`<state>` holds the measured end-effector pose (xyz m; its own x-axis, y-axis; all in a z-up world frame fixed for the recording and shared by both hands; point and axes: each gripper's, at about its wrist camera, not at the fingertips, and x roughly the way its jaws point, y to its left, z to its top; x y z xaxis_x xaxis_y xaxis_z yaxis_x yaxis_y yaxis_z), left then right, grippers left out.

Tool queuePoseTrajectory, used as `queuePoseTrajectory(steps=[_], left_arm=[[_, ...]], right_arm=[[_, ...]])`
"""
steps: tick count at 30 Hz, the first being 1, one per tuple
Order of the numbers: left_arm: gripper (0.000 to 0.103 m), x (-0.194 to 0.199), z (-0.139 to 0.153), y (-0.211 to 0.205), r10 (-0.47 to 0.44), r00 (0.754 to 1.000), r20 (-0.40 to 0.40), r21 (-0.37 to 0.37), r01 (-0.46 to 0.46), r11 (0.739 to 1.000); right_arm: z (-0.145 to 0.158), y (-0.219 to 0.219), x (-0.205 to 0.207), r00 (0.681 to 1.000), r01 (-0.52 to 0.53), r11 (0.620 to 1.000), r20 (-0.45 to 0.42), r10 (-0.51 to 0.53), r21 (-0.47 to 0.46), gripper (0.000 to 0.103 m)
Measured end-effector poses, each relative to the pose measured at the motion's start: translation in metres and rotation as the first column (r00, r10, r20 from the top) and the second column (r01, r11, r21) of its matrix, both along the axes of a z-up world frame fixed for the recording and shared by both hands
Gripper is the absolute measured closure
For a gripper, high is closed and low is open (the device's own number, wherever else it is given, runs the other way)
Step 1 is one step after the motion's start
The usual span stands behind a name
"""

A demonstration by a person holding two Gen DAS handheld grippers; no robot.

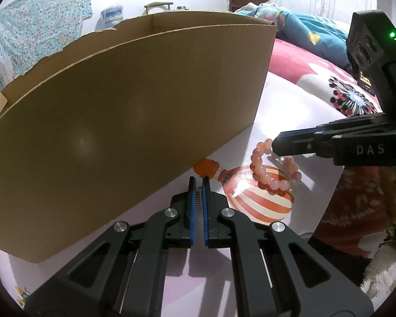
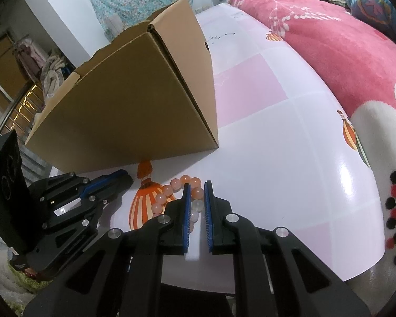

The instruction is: Organize jewelry

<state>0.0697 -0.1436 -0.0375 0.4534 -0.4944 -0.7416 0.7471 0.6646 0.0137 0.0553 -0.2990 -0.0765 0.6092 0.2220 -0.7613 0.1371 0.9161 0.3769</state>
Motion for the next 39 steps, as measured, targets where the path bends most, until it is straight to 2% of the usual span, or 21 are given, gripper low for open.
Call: queuePoseTrajectory(steps=[6, 12, 18, 21, 25, 31, 33, 36, 39], left_arm=[[0.099, -0.005, 0.012, 0.010, 0.014, 1.000, -0.007, -0.037, -0.014, 0.999], [0.099, -0.018, 0.035, 0.029, 0.034, 0.999, 0.028, -0.074, -0.032, 0.997], [0.099, -0.029, 0.066, 0.047, 0.056, 0.996, 0.073, -0.129, -0.046, 0.991], [0.099, -0.030, 0.083, 0.053, 0.052, 0.996, 0.073, -0.160, -0.040, 0.986], [0.099, -0.029, 0.115, 0.059, 0.039, 0.991, 0.125, -0.199, -0.014, 0.980], [0.099, -0.009, 0.151, 0.063, 0.039, 0.984, 0.174, -0.265, 0.008, 0.964], [0.099, 0.002, 0.153, 0.059, 0.041, 0.987, 0.156, -0.280, 0.004, 0.960], [0.099, 0.026, 0.146, 0.048, 0.033, 0.997, 0.071, -0.306, -0.010, 0.952], [0.099, 0.056, 0.127, 0.031, 0.019, 0.997, -0.070, -0.325, -0.040, 0.945]], right_arm=[[0.012, 0.002, -0.006, 0.999, -0.002, 1.000, 0.038, 0.002, -0.013, 0.093], [0.031, 0.004, -0.013, 0.995, -0.012, 1.000, 0.097, 0.012, 0.001, 0.093], [0.059, 0.010, -0.019, 0.987, -0.029, 0.999, 0.155, 0.034, -0.034, 0.093], [0.081, 0.014, -0.022, 0.980, -0.043, 0.995, 0.191, 0.061, -0.095, 0.093], [0.123, 0.015, -0.026, 0.960, -0.054, 0.985, 0.264, 0.097, -0.163, 0.093], [0.175, 0.010, -0.013, 0.916, -0.061, 0.982, 0.380, 0.126, -0.178, 0.093], [0.183, 0.008, -0.004, 0.907, -0.068, 0.981, 0.399, 0.138, -0.184, 0.093], [0.187, 0.009, 0.013, 0.901, -0.085, 0.978, 0.404, 0.157, -0.190, 0.093], [0.180, 0.011, 0.029, 0.907, -0.108, 0.976, 0.384, 0.174, -0.187, 0.093]])
